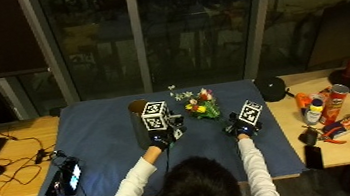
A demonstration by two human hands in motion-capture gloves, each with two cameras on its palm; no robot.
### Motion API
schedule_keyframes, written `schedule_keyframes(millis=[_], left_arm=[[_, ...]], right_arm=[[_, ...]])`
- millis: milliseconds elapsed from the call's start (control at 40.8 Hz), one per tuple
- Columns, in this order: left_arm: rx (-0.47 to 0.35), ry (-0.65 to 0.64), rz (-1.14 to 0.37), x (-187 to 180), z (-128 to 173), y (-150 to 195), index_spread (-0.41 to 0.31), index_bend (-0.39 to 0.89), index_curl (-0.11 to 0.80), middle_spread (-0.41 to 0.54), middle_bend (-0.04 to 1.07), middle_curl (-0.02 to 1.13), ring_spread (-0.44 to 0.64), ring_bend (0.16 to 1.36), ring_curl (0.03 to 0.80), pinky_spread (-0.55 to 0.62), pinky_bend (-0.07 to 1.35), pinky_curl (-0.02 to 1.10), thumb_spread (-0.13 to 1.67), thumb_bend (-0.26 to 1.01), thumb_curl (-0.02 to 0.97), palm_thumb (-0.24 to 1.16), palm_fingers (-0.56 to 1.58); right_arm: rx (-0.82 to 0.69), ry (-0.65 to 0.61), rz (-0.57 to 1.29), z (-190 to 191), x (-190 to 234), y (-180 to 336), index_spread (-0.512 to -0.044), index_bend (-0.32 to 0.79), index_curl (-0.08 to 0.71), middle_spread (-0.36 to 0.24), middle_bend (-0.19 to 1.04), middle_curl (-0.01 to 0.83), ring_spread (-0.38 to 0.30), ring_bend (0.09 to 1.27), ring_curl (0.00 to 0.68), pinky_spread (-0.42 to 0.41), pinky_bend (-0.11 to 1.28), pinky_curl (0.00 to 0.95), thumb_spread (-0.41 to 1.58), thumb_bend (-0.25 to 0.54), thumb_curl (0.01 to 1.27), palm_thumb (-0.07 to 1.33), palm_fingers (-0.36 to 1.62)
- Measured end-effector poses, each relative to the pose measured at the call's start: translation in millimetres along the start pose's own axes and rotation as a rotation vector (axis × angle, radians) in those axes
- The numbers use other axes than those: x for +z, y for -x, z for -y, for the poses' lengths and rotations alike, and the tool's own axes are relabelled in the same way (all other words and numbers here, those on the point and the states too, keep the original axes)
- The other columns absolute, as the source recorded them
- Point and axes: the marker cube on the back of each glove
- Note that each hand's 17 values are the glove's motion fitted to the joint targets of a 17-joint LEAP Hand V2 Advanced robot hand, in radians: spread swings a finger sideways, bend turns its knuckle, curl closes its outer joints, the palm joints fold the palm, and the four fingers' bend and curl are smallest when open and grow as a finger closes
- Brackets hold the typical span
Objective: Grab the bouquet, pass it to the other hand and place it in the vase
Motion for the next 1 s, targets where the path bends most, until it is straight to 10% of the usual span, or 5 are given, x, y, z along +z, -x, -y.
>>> schedule_keyframes(millis=[196, 612, 735, 931, 1004], left_arm=[[-0.006, 0.013, -0.009, 2, 1, 6, 0.157, 0.1, 0.138, 0.337, 0.24, 0.33, 0.37, 0.76, 0.286, 0.39, 0.66, 0.34, 1.12, -0.02, 0.249, 0.04, 0.07], [-0.009, 0.032, -0.045, 4, 0, 6, 0.152, 0.11, 0.154, 0.336, 0.24, 0.34, 0.37, 0.75, 0.282, 0.39, 0.65, 0.34, 1.12, -0.02, 0.256, 0.04, 0.07], [-0.017, 0.032, -0.055, 3, 3, 14, 0.15, 0.11, 0.157, 0.339, 0.24, 0.35, 0.37, 0.75, 0.281, 0.39, 0.65, 0.34, 1.12, -0.02, 0.257, 0.05, 0.08], [-0.033, 0.042, -0.076, 10, 17, 23, 0.135, 0.12, 0.171, 0.338, 0.24, 0.35, 0.38, 0.73, 0.276, 0.39, 0.64, 0.34, 1.13, -0.01, 0.258, 0.06, 0.09], [-0.039, 0.017, -0.077, 12, 21, 24, 0.132, 0.12, 0.174, 0.338, 0.23, 0.35, 0.39, 0.73, 0.274, 0.39, 0.63, 0.34, 1.14, -0.01, 0.26, 0.07, 0.09]], right_arm=[[-0.056, 0.163, -0.067, -6, 45, 6, -0.127, 0.05, 0.102, 0.023, 0.28, 0.395, -0.104, 0.72, 0.375, 0.003, 0.75, 0.362, 1.04, -0.007, 0.38, 0.61, 0.62], [0.048, 0.046, -0.089, -7, 59, 19, -0.19, 0.13, 0.156, -0.127, 0.36, 0.45, -0.208, 0.76, 0.415, -0.254, 0.69, 0.363, 0.98, 0.036, 0.45, 0.9, 1.17], [0.04, 0.001, -0.055, -7, 53, 16, -0.223, 0.25, 0.238, -0.152, 0.43, 0.493, -0.213, 0.7, 0.432, -0.267, 0.62, 0.373, 0.95, 0.049, 0.49, 0.98, 1.23], [-0.076, -0.302, 0.177, -5, 34, 20, -0.237, 0.15, 0.266, -0.182, 0.54, 0.542, -0.221, 0.84, 0.48, -0.29, 0.68, 0.405, 0.82, 0.009, 0.54, 1.02, 1.42], [-0.149, -0.352, 0.351, -7, 19, 26, -0.236, 0.31, 0.325, -0.183, 0.63, 0.57, -0.216, 0.84, 0.488, -0.284, 0.62, 0.404, 0.87, -0.023, 0.51, 0.99, 1.53]])
